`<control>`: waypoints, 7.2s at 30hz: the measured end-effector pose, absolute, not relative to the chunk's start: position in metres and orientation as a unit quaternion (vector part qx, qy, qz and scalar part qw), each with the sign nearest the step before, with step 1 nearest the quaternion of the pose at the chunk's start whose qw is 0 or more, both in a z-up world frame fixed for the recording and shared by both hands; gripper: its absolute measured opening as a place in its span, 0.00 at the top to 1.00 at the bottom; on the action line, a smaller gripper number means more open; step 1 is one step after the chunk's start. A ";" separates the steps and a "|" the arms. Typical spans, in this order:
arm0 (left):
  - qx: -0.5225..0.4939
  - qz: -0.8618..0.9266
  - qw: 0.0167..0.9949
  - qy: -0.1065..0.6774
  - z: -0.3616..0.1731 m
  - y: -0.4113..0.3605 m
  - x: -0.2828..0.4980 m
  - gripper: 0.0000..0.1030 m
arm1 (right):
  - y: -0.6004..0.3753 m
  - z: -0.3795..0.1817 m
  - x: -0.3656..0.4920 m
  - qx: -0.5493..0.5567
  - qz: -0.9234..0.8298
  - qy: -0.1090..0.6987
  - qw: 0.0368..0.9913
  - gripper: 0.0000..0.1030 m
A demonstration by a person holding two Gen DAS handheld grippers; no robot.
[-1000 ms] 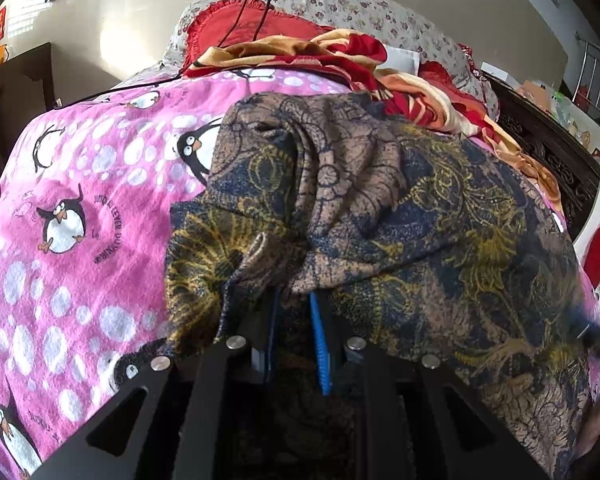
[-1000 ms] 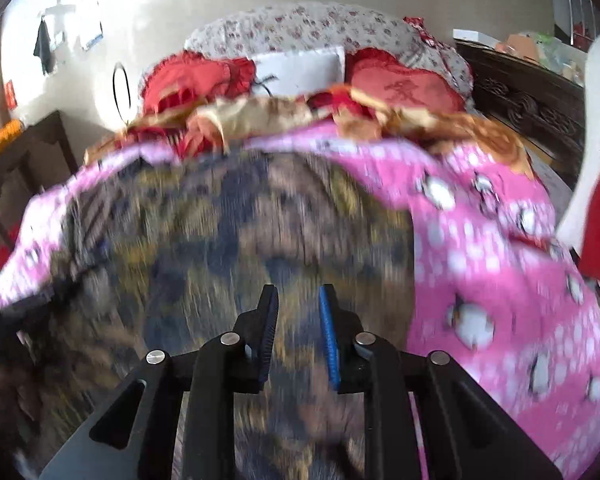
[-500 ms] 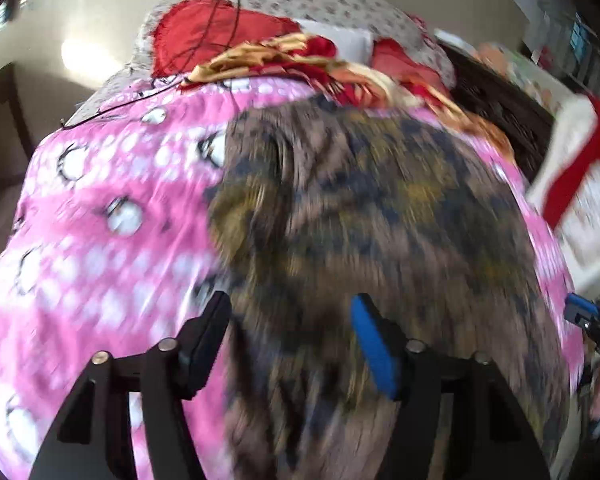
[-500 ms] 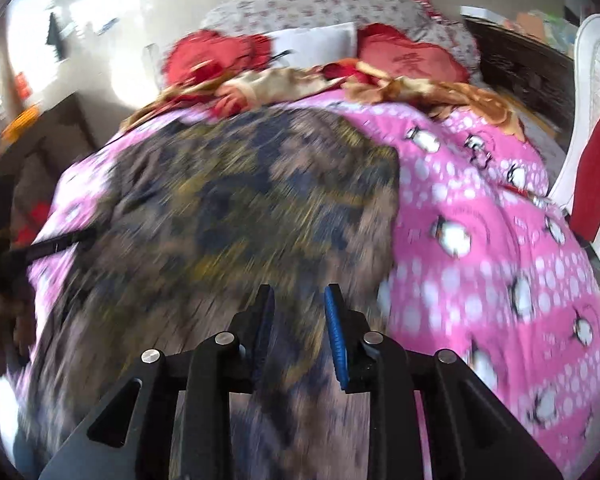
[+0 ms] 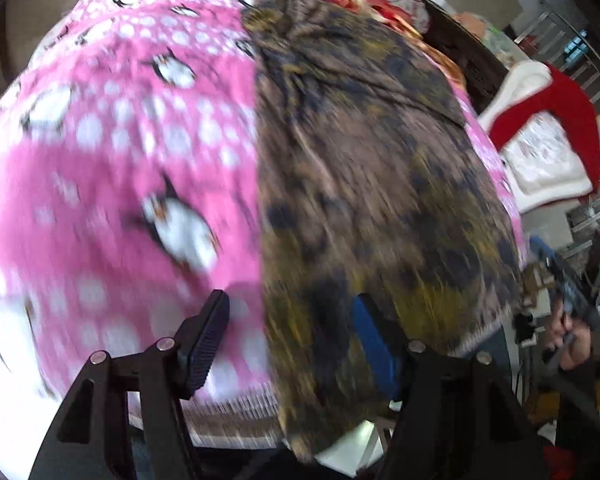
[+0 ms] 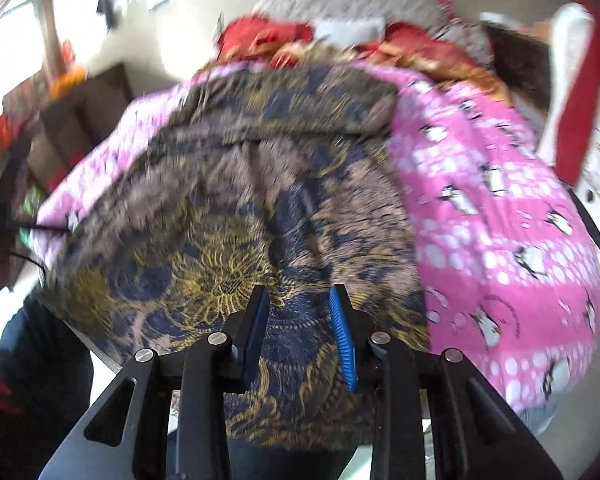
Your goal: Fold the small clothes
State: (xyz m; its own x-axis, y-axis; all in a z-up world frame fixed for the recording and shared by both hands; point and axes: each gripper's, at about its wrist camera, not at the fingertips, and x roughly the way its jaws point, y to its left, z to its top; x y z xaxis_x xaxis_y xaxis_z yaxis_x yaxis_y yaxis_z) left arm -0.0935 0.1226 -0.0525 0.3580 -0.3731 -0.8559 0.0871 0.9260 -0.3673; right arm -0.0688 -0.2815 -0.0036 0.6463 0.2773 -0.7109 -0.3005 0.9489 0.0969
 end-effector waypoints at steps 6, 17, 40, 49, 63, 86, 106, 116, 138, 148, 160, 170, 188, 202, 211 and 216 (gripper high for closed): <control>-0.141 -0.174 0.812 0.539 -0.053 0.117 -0.117 0.35 | -0.295 -0.008 -0.087 0.011 0.139 0.380 0.914 0.63; -0.260 -0.203 0.745 0.580 -0.079 0.134 -0.121 0.70 | -0.283 -0.004 -0.111 0.008 0.146 0.360 0.921 0.63; -0.080 -0.168 0.838 0.513 -0.039 0.087 -0.144 0.91 | -0.351 -0.050 -0.086 0.048 0.136 0.408 0.901 0.59; -0.135 -0.173 0.819 0.530 -0.064 0.104 -0.128 0.84 | -0.371 -0.067 -0.062 0.122 0.215 0.416 0.875 0.57; -0.198 -0.183 0.827 0.494 -0.042 0.124 -0.141 0.97 | -0.383 -0.054 -0.074 0.164 0.288 0.398 0.856 0.90; -0.282 -0.217 0.851 0.386 0.066 0.179 -0.102 0.97 | -0.400 0.072 -0.072 0.169 0.264 0.279 0.908 0.90; -0.184 -0.074 0.860 0.469 -0.011 0.175 0.170 0.92 | -0.328 0.009 0.222 0.129 0.110 0.407 0.898 0.89; -0.129 -0.054 0.871 0.471 -0.018 0.182 0.148 0.32 | -0.352 0.009 0.218 0.196 0.142 0.433 0.868 0.82; -0.034 0.029 0.874 0.483 -0.008 0.087 0.223 0.65 | -0.226 0.011 0.287 0.037 0.111 0.496 0.860 0.66; -0.131 0.051 0.903 0.405 0.005 0.083 0.187 0.44 | -0.226 0.046 0.250 0.077 0.086 0.376 0.920 0.66; -0.136 0.051 0.904 0.401 -0.055 0.081 0.165 0.40 | -0.227 -0.037 0.244 -0.046 0.036 0.375 0.925 0.63; -0.135 -0.003 0.894 0.428 -0.030 0.096 0.162 0.29 | -0.246 -0.023 0.247 0.016 0.107 0.433 0.895 0.48; -0.076 -0.088 0.917 0.382 -0.048 0.048 0.011 0.23 | -0.222 -0.047 0.093 -0.034 0.090 0.407 0.908 0.41; -0.114 -0.114 0.916 0.367 -0.050 0.060 0.007 0.18 | -0.218 -0.051 0.090 -0.051 0.083 0.403 0.910 0.41; -0.133 -0.146 0.909 0.367 -0.049 0.067 0.006 0.13 | -0.211 -0.052 0.091 -0.073 0.070 0.404 0.909 0.41; -0.135 -0.157 0.907 0.367 -0.049 0.068 0.005 0.11 | -0.209 -0.052 0.092 -0.078 0.065 0.405 0.909 0.41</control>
